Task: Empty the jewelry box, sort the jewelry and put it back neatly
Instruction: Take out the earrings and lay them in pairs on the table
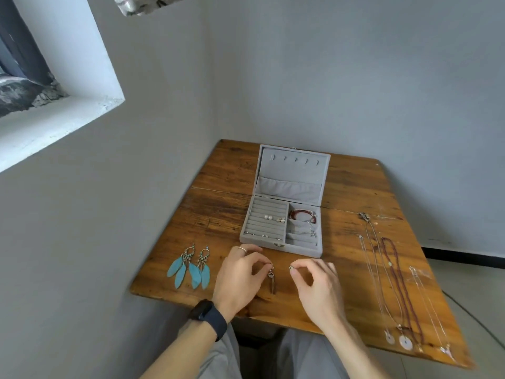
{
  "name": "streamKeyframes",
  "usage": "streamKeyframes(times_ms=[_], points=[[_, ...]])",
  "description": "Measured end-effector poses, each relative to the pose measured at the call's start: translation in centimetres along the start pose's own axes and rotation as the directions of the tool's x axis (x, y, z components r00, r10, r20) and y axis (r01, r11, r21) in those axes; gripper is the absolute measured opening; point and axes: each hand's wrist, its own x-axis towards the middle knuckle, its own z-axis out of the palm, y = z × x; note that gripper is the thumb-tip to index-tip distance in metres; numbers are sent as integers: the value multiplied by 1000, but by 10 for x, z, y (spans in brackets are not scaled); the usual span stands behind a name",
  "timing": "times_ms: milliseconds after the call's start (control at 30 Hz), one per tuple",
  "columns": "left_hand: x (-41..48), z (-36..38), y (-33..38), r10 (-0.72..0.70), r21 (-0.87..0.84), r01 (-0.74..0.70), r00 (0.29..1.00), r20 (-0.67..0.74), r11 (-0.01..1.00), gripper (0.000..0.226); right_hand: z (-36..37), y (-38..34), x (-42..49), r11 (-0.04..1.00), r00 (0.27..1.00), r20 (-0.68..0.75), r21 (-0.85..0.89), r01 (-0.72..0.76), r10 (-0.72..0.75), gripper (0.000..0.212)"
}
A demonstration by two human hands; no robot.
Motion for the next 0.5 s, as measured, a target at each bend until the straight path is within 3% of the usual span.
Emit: streamKeyframes(times_ms=[267,500], points=[[1,27,13,133,262,-171,979,157,950,21,9,20,-15,992,991,34,-10,-128,128,7],[3,32,12,138,279,-186,973,184,942,19,12,22,-16,994,994,-20,-20,-106,106,8]])
